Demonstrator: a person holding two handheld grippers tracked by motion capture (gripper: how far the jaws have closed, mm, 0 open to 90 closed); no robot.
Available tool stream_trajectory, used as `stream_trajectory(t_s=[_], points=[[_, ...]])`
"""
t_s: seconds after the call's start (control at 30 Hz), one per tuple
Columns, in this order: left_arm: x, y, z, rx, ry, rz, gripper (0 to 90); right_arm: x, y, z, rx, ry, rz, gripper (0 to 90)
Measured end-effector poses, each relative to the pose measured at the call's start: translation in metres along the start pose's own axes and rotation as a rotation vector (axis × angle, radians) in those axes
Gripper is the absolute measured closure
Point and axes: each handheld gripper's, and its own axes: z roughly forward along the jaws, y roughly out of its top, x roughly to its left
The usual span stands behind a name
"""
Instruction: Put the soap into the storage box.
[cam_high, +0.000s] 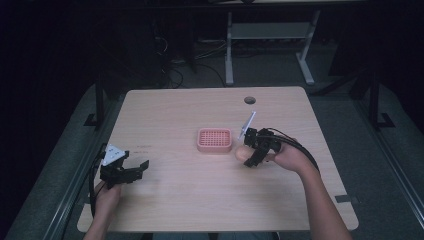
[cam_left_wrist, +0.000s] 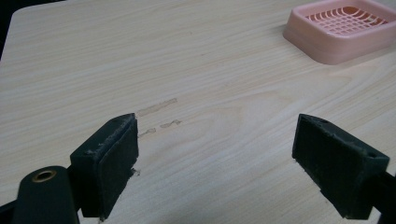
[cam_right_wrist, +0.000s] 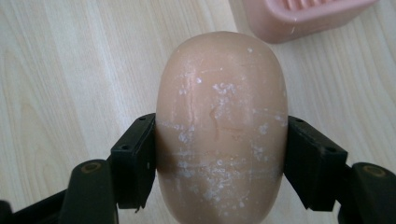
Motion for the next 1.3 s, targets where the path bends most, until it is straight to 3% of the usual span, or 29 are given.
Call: stream_trajectory(t_s=[0.7, 1.3], points=[[0.0, 0.0, 0.0, 0.0, 0.001, 0.003, 14.2, -0.012, 0.022, 0.002, -0.004, 0.001, -0.027, 31.9], [-0.001, 0.0, 0.001, 0.0, -0.001, 0.003, 14.2, -0.024, 0.034, 0.007, 0.007, 0.012, -0.018, 32.0]])
